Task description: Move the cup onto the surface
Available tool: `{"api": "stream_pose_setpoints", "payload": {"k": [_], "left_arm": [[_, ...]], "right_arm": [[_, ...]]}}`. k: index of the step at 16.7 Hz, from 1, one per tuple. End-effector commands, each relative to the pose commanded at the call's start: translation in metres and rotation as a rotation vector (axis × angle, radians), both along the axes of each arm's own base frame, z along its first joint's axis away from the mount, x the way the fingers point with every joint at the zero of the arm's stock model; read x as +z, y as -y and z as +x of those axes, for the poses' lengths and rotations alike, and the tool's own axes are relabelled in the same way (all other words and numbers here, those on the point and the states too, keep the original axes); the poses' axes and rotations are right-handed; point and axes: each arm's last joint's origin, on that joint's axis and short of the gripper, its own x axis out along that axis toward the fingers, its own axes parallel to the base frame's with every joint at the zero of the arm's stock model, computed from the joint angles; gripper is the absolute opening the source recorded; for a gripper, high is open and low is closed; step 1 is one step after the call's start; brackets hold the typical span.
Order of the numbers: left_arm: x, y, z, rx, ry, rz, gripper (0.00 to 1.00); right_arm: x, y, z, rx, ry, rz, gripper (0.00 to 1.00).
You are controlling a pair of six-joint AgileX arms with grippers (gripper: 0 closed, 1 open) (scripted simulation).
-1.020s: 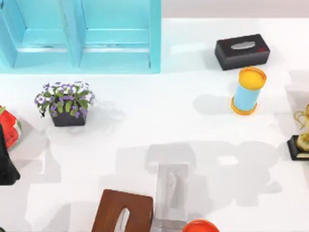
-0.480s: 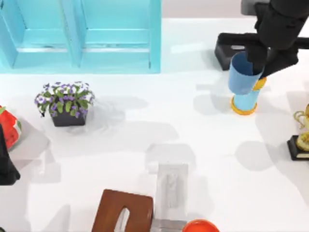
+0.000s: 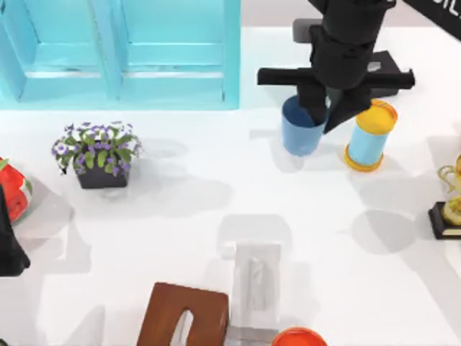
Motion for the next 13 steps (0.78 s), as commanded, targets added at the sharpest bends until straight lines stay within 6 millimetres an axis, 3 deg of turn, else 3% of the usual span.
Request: {"api": "stream_pose_setpoints", "payload": {"k": [5, 13], "left_arm": [[0.000, 0.000, 0.000, 0.000, 0.000, 0.000, 1.00], [0.000, 0.000, 0.000, 0.000, 0.000, 0.000, 1.00]], "right_arm": [[-0.005, 0.001, 0.001, -0.006, -0.002, 0.001, 0.00], [-0.060, -0.010, 0.000, -0.001, 0.000, 0.000, 0.00]]}}
